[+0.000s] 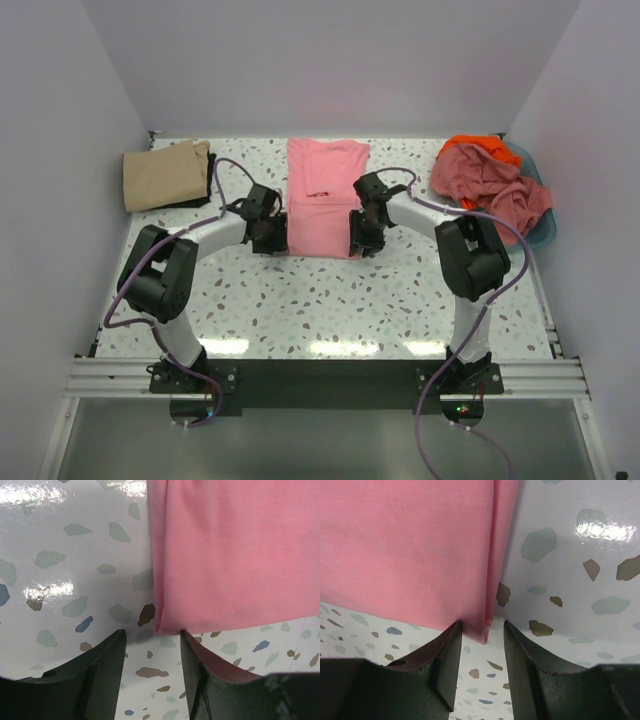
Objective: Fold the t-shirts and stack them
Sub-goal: Fold the tshirt
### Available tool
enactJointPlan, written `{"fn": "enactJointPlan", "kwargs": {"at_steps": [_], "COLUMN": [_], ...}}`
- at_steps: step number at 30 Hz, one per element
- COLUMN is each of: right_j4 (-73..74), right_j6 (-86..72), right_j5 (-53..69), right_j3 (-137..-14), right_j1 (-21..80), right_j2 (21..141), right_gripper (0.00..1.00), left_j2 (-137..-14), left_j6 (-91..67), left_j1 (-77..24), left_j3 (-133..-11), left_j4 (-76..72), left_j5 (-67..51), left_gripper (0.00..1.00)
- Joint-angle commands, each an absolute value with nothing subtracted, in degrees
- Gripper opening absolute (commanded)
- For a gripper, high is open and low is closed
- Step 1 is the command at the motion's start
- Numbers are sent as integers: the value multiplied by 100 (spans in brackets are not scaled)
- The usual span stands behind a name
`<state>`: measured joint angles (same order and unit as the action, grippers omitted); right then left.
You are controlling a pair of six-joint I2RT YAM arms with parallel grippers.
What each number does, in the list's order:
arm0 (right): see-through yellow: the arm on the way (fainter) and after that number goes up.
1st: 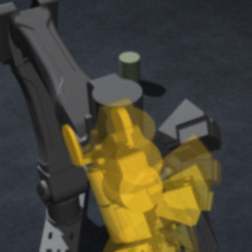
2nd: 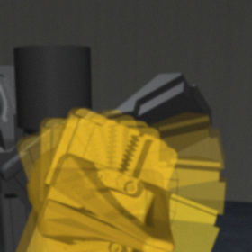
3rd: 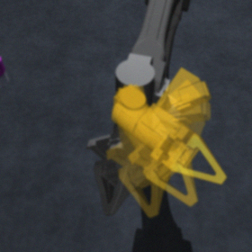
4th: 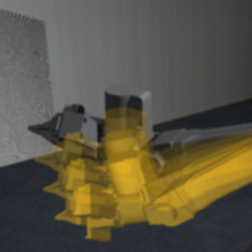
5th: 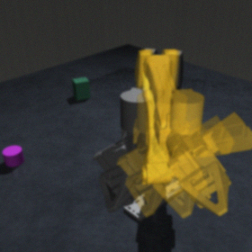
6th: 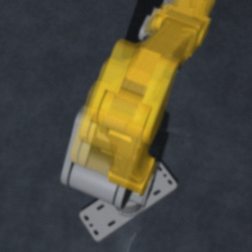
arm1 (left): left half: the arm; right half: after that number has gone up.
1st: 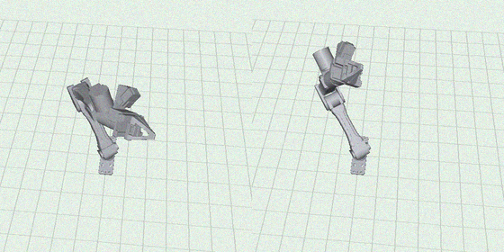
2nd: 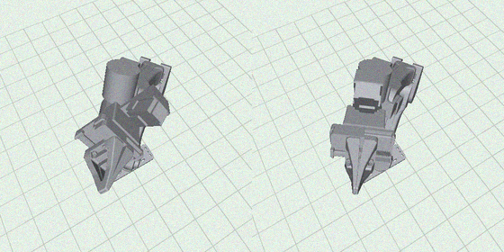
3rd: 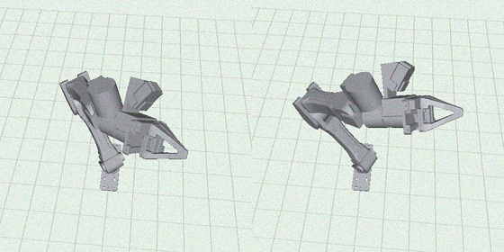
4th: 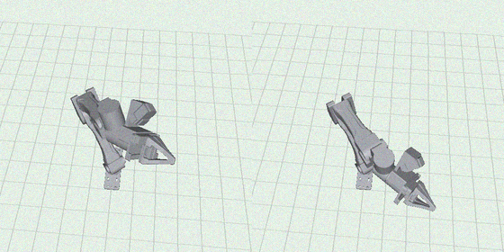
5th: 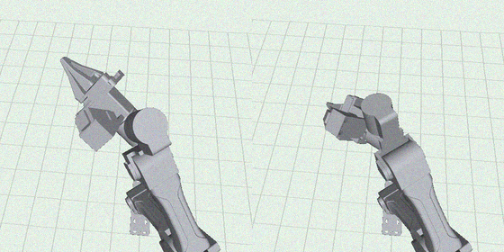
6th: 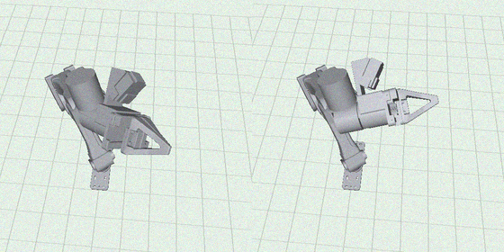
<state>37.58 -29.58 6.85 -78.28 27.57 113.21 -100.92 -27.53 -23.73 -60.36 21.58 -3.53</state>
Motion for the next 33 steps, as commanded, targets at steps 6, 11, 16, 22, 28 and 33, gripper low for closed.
{"fn": "enactJointPlan", "kwargs": {"at_steps": [6,11,16,22,28,33], "right_j4": [3691,3691,3718,3727,3753,3753], "right_j6": [-2971,-2962,-2944,-2944,-2944,-2944], "right_j5": [606,606,598,624,642,642], "right_j3": [-7778,-7752,-7752,-7708,-7708,-7725], "right_j1": [2830,2821,2821,2900,2936,2953], "right_j2": [11435,11417,11373,11338,11417,11417], "right_gripper": [42,42,41,38,35,33], "left_j2": [-9923,-9967,-10116,-10195,-10257,-10283], "left_j6": [-2970,-3111,-3094,-2971,-2979,-2979], "left_j1": [-2399,-2391,-2400,-2426,-2531,-2601], "left_j3": [-5959,-5933,-6029,-6029,-5950,-5950], "left_j4": [1811,1714,1801,1890,1846,1784], "left_j5": [-422,-413,-290,-149,-167,-237], "left_gripper": [52,54,52,44,43,40]}}
